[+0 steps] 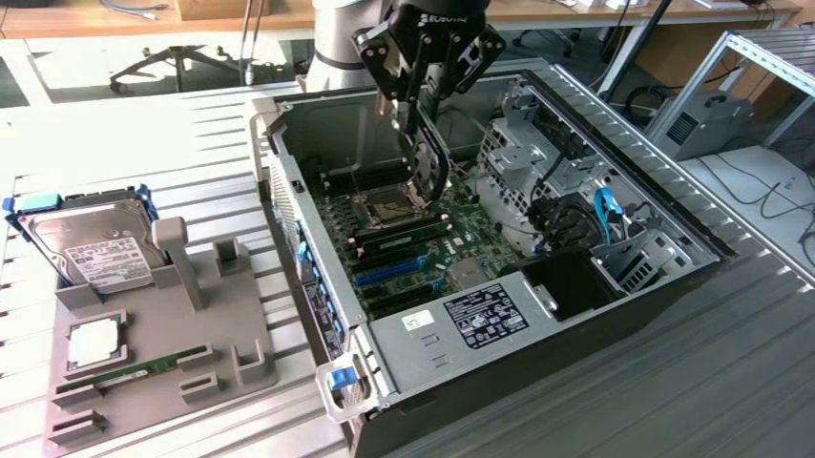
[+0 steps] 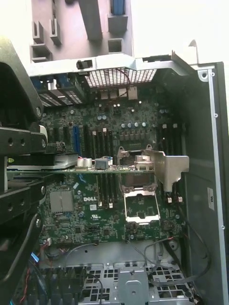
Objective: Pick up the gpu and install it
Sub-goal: 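Pick up the gpu and move the gpu toward the slot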
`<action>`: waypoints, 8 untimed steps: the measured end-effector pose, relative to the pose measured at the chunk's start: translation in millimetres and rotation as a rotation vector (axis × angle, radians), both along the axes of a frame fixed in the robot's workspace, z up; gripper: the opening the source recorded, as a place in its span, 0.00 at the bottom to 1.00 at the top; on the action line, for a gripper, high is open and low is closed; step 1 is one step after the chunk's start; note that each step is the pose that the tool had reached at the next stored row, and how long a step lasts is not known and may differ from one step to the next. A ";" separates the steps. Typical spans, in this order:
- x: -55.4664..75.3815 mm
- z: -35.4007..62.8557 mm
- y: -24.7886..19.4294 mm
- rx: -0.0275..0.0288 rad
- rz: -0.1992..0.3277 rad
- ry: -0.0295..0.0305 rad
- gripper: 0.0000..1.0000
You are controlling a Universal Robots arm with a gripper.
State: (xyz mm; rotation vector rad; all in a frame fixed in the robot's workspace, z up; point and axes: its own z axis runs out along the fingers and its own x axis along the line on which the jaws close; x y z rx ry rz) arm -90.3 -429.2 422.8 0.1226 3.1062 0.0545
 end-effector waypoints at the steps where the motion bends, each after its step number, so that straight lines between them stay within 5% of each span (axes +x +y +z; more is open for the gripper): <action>1: 0.5 -0.3 0.1 0.0000 0.000 0.0000 0.27; 8: 23.5 -13.7 2.2 -0.0001 0.000 0.0028 0.27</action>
